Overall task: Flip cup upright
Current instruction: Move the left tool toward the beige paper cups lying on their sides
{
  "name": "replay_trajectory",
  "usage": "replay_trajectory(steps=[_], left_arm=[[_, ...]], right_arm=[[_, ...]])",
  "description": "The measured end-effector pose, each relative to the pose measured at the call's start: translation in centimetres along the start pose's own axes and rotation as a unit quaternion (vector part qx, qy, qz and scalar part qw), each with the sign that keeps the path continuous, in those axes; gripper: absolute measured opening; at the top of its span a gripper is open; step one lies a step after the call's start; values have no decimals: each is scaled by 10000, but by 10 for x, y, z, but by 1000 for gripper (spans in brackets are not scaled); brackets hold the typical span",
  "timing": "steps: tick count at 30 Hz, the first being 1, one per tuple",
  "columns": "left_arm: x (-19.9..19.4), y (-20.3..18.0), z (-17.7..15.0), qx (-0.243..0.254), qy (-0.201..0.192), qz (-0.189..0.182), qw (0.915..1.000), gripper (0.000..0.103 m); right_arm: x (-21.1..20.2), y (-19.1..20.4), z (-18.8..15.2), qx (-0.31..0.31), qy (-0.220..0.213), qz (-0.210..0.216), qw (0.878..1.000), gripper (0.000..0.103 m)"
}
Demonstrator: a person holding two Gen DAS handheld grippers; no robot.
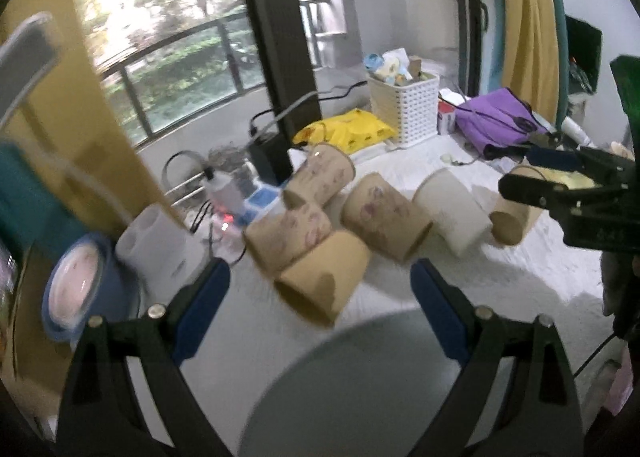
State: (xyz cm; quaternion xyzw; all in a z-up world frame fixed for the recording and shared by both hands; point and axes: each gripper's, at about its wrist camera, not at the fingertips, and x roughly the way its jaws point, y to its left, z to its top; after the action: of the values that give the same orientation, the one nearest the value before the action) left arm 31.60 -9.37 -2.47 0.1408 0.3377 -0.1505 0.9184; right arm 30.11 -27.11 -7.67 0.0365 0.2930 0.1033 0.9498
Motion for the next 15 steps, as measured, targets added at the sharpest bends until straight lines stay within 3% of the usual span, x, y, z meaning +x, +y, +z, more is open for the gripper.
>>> replay_trajectory(steps=[10, 15], left_arm=[[95, 14, 44, 538, 366, -192, 9977, 92], [132, 21, 66, 793, 621, -139, 9948, 83]], right_arm=[[54, -32, 26, 352, 257, -98, 9990, 80], [71, -44, 29, 529, 312, -83, 9981, 80]])
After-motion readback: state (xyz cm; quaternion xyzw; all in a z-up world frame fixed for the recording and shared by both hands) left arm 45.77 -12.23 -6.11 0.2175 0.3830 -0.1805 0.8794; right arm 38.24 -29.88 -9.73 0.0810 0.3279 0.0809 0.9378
